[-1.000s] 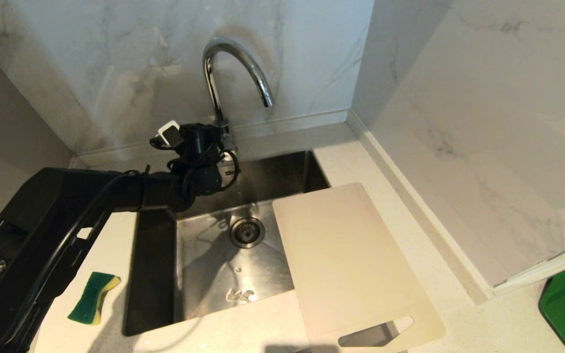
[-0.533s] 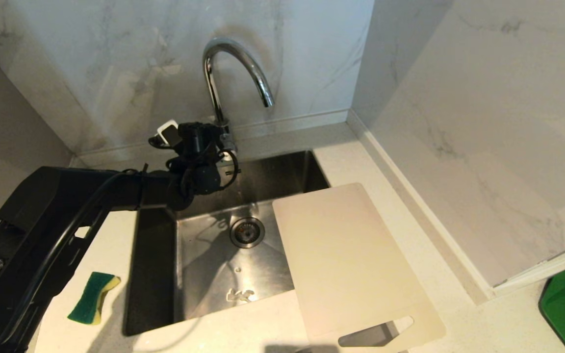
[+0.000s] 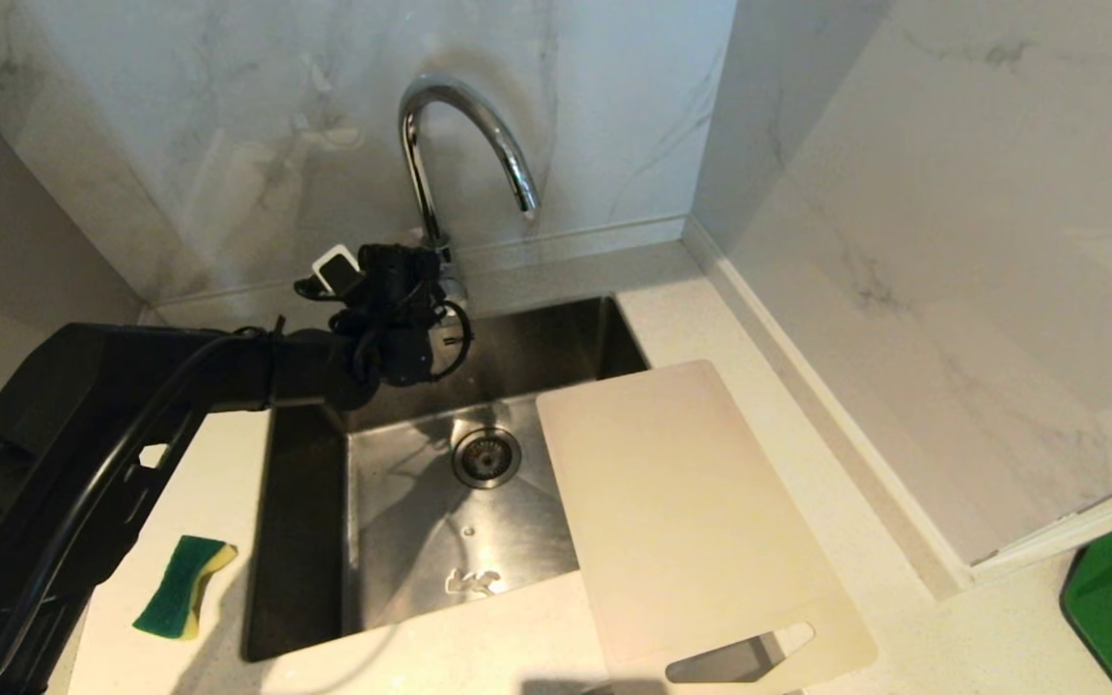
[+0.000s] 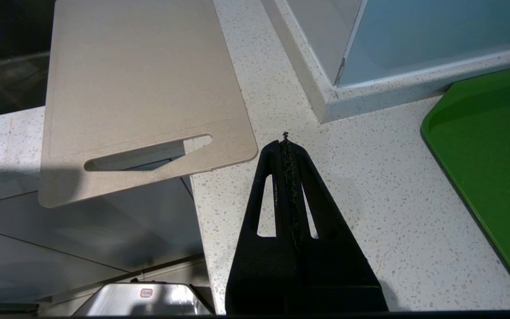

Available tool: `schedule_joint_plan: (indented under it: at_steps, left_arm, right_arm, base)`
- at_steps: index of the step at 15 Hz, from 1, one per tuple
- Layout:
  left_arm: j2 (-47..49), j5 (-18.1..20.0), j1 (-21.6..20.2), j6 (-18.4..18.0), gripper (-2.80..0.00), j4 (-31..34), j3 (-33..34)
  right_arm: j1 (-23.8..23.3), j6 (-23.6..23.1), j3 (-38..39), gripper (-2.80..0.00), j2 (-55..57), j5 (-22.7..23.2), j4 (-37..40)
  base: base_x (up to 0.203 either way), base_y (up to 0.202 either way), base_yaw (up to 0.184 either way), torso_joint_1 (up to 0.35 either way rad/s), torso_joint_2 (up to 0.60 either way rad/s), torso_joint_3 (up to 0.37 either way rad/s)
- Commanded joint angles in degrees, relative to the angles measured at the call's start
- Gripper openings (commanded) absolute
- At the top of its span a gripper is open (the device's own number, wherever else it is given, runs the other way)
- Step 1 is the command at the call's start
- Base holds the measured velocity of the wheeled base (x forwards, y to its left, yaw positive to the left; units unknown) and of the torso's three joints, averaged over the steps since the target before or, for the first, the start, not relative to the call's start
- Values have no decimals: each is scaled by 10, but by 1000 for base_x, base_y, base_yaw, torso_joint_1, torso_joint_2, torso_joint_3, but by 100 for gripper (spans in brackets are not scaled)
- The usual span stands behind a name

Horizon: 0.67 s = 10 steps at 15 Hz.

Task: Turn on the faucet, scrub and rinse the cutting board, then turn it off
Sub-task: Turn on the tap

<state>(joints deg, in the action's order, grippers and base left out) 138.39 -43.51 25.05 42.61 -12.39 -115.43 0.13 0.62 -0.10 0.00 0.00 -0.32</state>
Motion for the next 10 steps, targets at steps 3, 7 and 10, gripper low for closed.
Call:
schedule_joint_plan:
  at_steps: [3, 7, 10]
  left_arm:
    - [-15, 4, -4, 25, 0, 24, 1]
    - [-20, 4, -1, 27, 0, 26, 2]
    - [-21, 4, 2, 40, 0, 43, 2]
  right_arm:
    - [0, 0, 0, -280, 0, -1, 0]
    - [0, 0, 0, -280, 0, 0, 0]
    - [0, 0, 0, -280, 0, 0, 0]
  base:
    - [0, 0, 0, 0, 0, 0]
    - [0, 0, 0, 0, 0, 0]
    - [0, 0, 0, 0, 0, 0]
